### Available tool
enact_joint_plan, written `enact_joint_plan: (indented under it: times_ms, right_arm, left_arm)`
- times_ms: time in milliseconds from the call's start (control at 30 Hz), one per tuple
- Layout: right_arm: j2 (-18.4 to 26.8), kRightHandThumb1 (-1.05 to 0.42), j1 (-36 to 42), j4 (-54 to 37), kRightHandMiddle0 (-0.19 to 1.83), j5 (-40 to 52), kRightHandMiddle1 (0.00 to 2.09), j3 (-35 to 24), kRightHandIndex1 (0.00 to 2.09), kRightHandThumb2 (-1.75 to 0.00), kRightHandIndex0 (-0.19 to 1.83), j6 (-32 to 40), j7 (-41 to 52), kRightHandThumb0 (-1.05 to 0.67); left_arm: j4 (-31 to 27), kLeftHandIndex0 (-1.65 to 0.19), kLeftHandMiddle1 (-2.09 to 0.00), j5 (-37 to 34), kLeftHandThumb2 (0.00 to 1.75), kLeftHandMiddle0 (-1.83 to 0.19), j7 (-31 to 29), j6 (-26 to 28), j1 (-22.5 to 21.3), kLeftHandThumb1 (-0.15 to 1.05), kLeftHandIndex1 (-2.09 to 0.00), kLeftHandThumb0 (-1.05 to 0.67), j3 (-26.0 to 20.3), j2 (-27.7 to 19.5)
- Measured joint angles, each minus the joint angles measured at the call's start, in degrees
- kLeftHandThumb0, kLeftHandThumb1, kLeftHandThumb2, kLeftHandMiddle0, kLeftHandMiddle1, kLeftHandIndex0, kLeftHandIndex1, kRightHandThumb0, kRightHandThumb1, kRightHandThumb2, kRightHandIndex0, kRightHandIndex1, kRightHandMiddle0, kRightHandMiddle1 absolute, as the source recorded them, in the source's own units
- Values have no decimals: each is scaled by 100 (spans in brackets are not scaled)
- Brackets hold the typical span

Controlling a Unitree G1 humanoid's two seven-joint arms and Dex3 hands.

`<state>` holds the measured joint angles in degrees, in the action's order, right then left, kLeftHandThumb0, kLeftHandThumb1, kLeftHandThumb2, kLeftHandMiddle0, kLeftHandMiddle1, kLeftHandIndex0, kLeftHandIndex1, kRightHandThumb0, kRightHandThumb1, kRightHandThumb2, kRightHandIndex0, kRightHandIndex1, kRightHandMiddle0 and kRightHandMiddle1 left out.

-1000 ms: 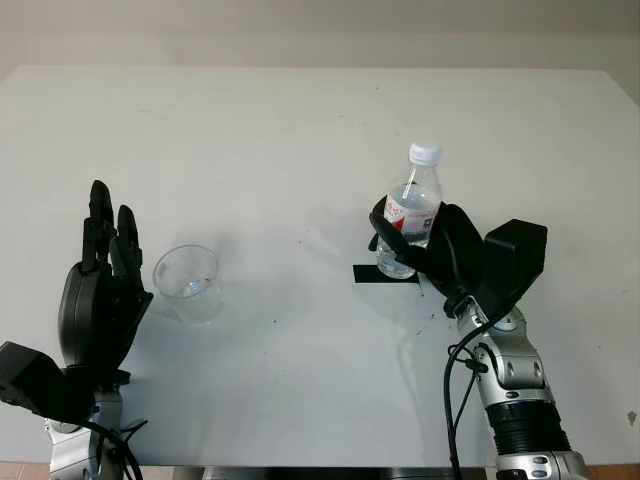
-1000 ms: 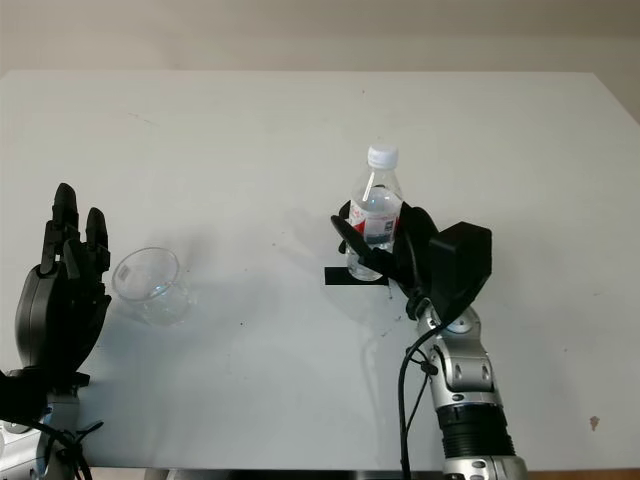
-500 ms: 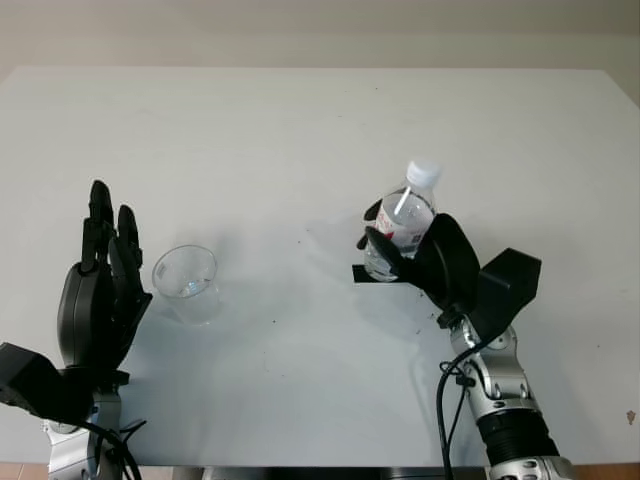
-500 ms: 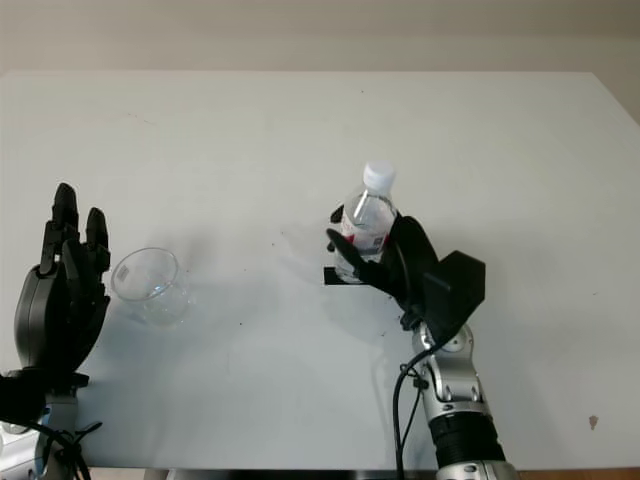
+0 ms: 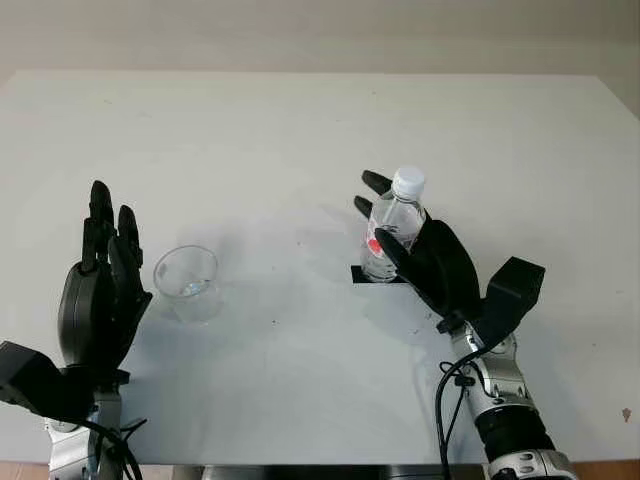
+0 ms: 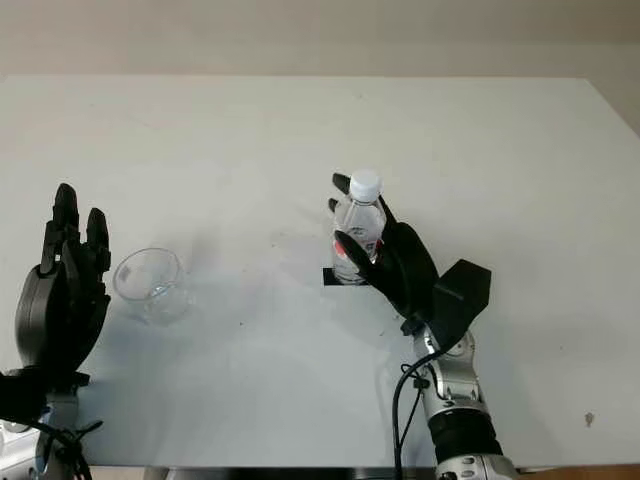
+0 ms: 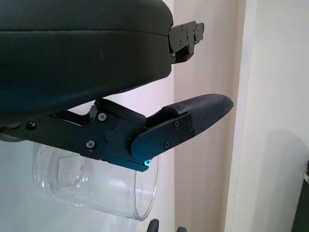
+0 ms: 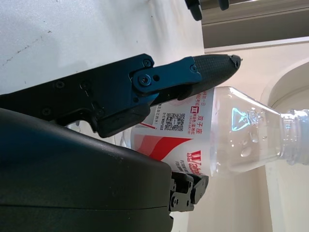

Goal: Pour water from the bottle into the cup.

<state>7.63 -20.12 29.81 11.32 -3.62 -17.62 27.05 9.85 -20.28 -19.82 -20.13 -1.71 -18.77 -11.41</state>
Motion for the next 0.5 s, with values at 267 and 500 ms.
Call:
enact_joint_plan:
  times_ms: [267, 500]
  right_arm:
    - [177, -101, -39, 128, -19, -274, 0, 25, 0, -5, -19, -115, -40, -99]
    - [628, -98, -53, 36, -19, -236, 0, -170, 0, -5, -19, -165, 93, -99]
  left_arm:
    - [68, 19, 0, -2, 81, 19, -7, 11, -43, 105, 0, -66, -1, -1]
    - [163, 19, 0, 14, 80, 19, 18, 12, -69, 105, 0, -66, 0, -15]
